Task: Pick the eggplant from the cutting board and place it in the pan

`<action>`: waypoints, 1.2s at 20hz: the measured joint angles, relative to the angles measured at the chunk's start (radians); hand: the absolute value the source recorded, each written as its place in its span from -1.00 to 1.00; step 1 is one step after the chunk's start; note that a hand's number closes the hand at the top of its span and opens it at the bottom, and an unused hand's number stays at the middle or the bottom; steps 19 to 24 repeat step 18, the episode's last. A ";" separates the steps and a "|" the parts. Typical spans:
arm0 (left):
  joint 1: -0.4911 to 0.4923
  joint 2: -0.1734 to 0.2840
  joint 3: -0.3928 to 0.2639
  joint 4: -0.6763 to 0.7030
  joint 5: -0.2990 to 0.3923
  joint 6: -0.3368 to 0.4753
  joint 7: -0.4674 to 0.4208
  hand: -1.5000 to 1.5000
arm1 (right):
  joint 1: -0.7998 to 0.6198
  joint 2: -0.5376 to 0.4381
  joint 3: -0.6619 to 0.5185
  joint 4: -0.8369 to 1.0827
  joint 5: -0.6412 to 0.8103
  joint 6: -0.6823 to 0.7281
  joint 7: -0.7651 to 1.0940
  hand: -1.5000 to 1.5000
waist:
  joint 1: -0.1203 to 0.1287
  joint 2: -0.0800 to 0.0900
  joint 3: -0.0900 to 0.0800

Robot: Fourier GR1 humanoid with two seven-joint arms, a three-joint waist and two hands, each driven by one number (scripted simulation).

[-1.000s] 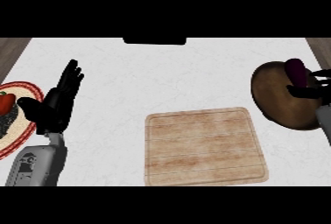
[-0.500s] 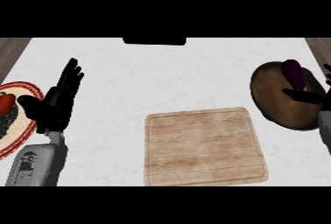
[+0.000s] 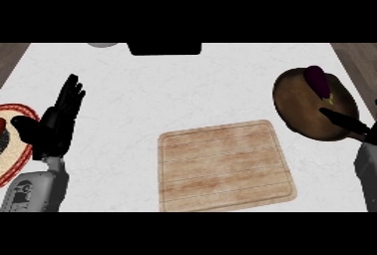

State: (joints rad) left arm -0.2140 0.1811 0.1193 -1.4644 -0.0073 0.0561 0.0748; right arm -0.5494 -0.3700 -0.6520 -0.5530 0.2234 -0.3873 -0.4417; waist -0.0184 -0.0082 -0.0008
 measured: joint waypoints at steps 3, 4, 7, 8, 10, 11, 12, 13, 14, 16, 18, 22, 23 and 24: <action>0.004 0.010 0.013 -0.013 0.008 -0.001 0.020 0.00 | 0.098 0.048 0.009 -0.130 -0.046 0.086 -0.020 -1.00 | -0.018 -0.007 -0.002; 0.016 0.014 0.017 -0.019 0.011 -0.004 0.018 0.00 | 0.133 0.063 0.017 -0.180 -0.057 0.110 -0.019 -1.00 | -0.022 -0.009 -0.002; 0.022 0.023 0.029 -0.017 0.016 -0.008 0.017 0.00 | 0.233 0.120 0.049 -0.350 -0.075 0.150 0.007 -1.00 | -0.034 -0.012 -0.004; 0.023 0.024 0.028 -0.024 0.014 -0.007 0.023 0.00 | 0.278 0.139 0.058 -0.406 -0.081 0.165 0.010 -1.00 | -0.038 -0.014 -0.004; 0.023 0.022 0.032 -0.021 0.015 -0.002 0.020 0.00 | 0.356 0.181 0.080 -0.534 -0.089 0.179 0.042 -1.00 | -0.043 -0.013 -0.005; 0.018 0.018 0.030 -0.020 0.011 0.006 0.022 0.00 | 0.398 0.200 0.092 -0.600 -0.091 0.188 0.057 -1.00 | -0.046 -0.013 -0.005; 0.021 0.015 0.028 -0.024 0.009 0.008 0.022 0.00 | 0.448 0.220 0.101 -0.669 -0.098 0.200 0.073 -1.00 | -0.045 -0.012 -0.005; 0.026 0.010 0.025 -0.022 0.008 0.008 0.015 0.00 | 0.493 0.234 0.113 -0.742 -0.100 0.212 0.097 -1.00 | -0.043 -0.011 -0.005; 0.023 0.009 0.023 -0.025 0.007 0.009 0.016 0.00 | 0.538 0.255 0.128 -0.817 -0.097 0.215 0.124 -1.00 | -0.042 -0.010 -0.005; 0.024 0.014 0.024 -0.031 0.009 0.003 0.020 0.00 | 0.641 0.297 0.163 -0.960 -0.096 0.225 0.168 -1.00 | -0.036 -0.008 -0.004; 0.024 0.006 0.014 -0.038 0.002 0.007 0.020 0.00 | 0.733 0.320 0.189 -1.102 -0.085 0.228 0.232 -1.00 | -0.026 -0.004 -0.003; 0.024 0.006 0.014 -0.038 0.002 0.007 0.020 0.00 | 0.733 0.320 0.189 -1.102 -0.085 0.228 0.232 -1.00 | -0.026 -0.004 -0.003; 0.024 0.006 0.014 -0.038 0.002 0.007 0.020 0.00 | 0.733 0.320 0.189 -1.102 -0.085 0.228 0.232 -1.00 | -0.026 -0.004 -0.003; 0.024 0.006 0.014 -0.038 0.002 0.007 0.020 0.00 | 0.733 0.320 0.189 -1.102 -0.085 0.228 0.232 -1.00 | -0.026 -0.004 -0.003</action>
